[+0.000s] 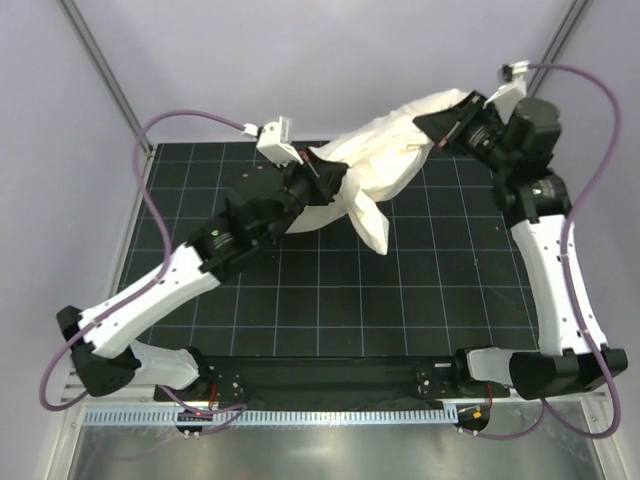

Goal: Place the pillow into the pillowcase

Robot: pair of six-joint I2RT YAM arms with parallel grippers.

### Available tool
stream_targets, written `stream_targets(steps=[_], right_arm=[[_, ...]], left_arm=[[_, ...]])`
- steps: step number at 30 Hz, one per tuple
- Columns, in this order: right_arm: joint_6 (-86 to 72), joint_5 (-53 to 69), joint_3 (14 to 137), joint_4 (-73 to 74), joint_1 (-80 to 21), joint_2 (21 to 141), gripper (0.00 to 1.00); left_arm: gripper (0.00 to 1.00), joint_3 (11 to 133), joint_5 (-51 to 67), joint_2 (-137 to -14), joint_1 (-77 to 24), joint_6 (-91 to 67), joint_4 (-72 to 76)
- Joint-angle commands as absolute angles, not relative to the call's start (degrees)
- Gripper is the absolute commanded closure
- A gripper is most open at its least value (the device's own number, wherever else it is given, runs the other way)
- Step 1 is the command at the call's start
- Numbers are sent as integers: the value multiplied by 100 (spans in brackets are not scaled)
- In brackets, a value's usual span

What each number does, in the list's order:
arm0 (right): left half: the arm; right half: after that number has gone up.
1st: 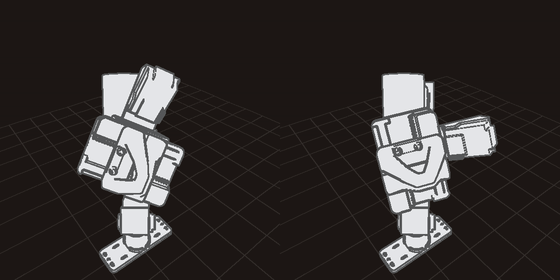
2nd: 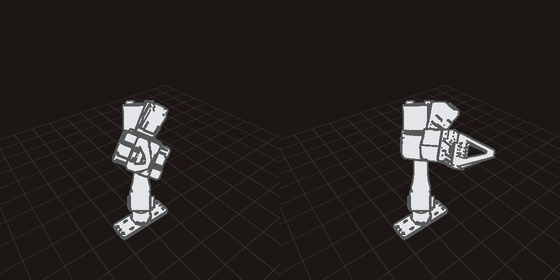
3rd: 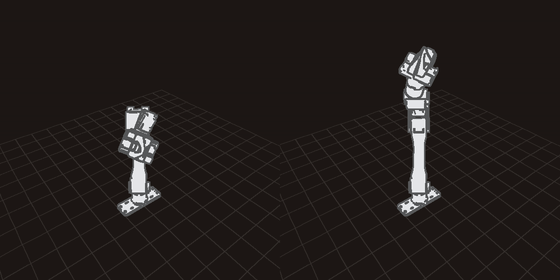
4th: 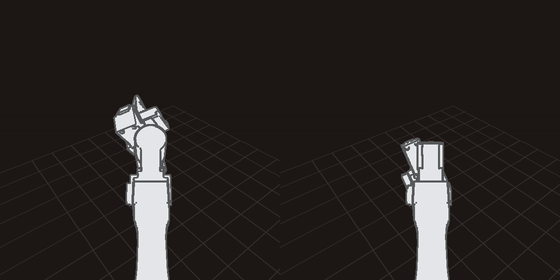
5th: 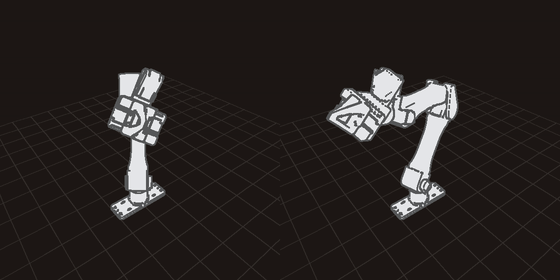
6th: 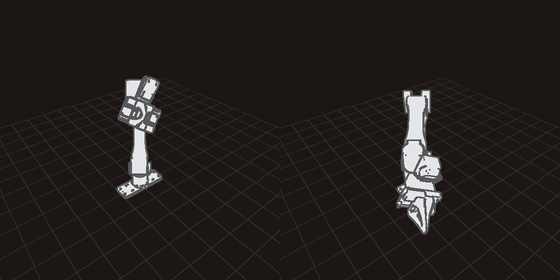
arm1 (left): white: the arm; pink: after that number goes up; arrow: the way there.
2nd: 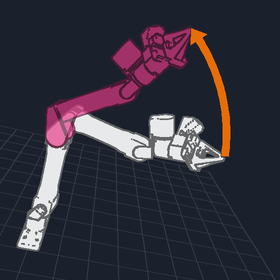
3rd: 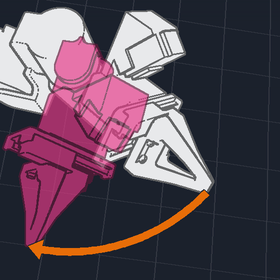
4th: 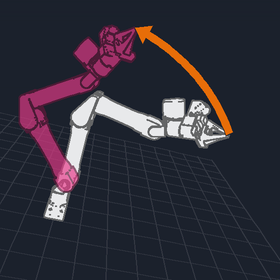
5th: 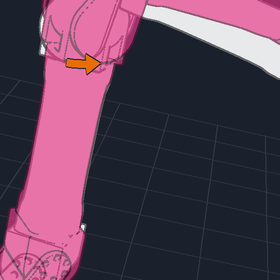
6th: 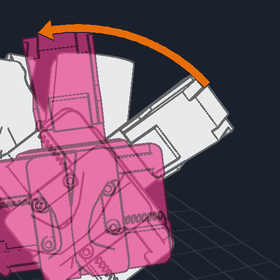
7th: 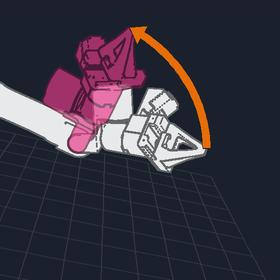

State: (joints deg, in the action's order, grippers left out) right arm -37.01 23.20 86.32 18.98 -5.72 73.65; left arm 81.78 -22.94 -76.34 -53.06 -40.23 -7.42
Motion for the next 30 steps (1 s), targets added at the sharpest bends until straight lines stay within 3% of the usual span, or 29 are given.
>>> stream_targets(steps=[1,10,19,26,30], right_arm=[[-3665,2355,9868,2291,-501,7101,96],[-3709,2171,10318,2584,-483,6847,96],[-3454,1757,11689,3120,-466,6794,96],[-3867,2250,11180,2760,-553,7005,96],[-3850,1969,11416,2663,-1306,7417,96]], left_arm=[[100,9033,-2663,-7032,-5659,-3104,-869],[100,9519,-1961,-6794,-5766,-3637,-976],[100,9817,-1283,-7022,-6082,-4070,-694],[100,9650,-2635,-6417,-6108,-3316,-896],[100,9703,-3506,-5794,-6108,-2805,-1037]])
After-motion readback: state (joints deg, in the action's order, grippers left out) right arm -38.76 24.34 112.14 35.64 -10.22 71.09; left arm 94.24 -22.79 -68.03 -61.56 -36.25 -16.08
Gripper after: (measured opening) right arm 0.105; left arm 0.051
